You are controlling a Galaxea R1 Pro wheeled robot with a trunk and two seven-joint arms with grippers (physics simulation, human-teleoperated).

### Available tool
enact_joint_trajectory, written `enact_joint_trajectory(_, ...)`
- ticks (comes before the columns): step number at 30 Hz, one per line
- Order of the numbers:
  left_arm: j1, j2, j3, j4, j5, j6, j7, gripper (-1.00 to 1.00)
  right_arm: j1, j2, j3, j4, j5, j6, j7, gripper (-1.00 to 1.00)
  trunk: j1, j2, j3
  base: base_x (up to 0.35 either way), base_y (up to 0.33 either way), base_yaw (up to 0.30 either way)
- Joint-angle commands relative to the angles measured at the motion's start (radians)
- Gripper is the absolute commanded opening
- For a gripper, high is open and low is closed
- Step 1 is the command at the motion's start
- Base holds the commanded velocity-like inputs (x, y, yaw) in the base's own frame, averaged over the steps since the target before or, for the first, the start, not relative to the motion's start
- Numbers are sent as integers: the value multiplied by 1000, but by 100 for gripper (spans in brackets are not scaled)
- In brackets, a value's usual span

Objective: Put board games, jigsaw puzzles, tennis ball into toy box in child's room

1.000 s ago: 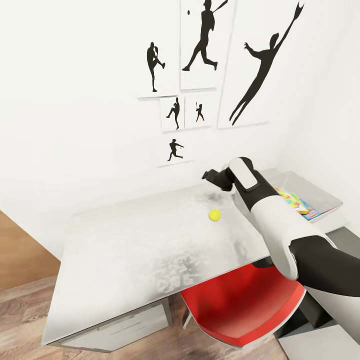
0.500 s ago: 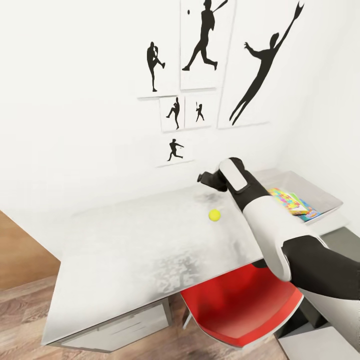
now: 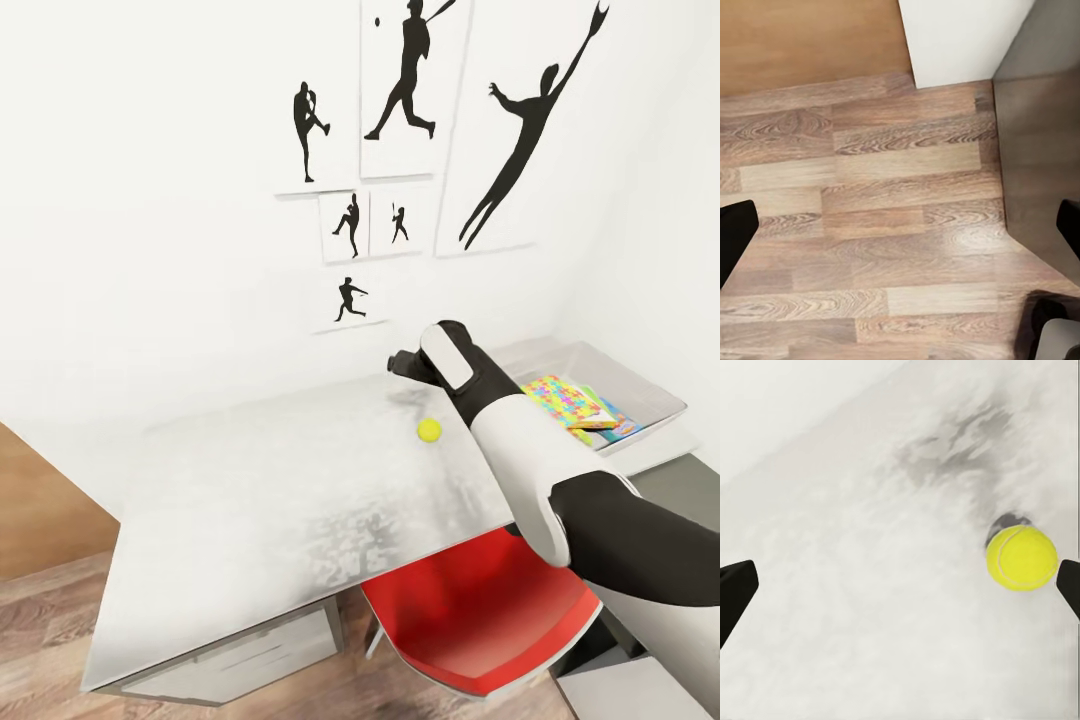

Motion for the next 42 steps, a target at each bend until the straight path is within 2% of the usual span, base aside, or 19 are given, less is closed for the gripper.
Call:
enact_joint_trajectory(1, -2, -1, 2, -1, -8, 9, -2, 100, -1, 0, 5, 2, 1, -1, -10, 100, 4, -9, -5, 0, 0, 0)
enact_joint_trajectory(4, -2, -2, 2, -1, -8, 10, 11, 100, 0, 0, 5, 5, 47, -15, -10, 100, 16, -30, -14, 0, 0, 0)
enact_joint_trajectory(10, -2, 2, 2, -1, -8, 9, 18, 100, 0, 0, 3, 7, 90, -31, -9, 100, 39, -72, -33, 0, 0, 0)
enact_joint_trajectory(17, -2, 3, 2, 0, -10, 8, 34, 100, 1, -3, -1, 7, 101, -42, -8, 100, 66, -121, -55, 0, 0, 0)
enact_joint_trajectory(28, -2, 1, 2, 65, -46, 5, 151, 100, 3, 2, 2, 22, 104, -89, -9, 100, 108, -198, -90, 0, 0, 0)
enact_joint_trajectory(37, -2, 7, 2, 77, -50, 5, 173, 100, 3, 1, 4, 117, 105, -97, -9, 100, 142, -261, -118, 0, 0, 0)
enact_joint_trajectory(42, -2, 6, 1, 80, -52, 5, 175, 100, 4, 0, 6, 134, 108, -91, -9, 100, 162, -296, -134, 0, 0, 0)
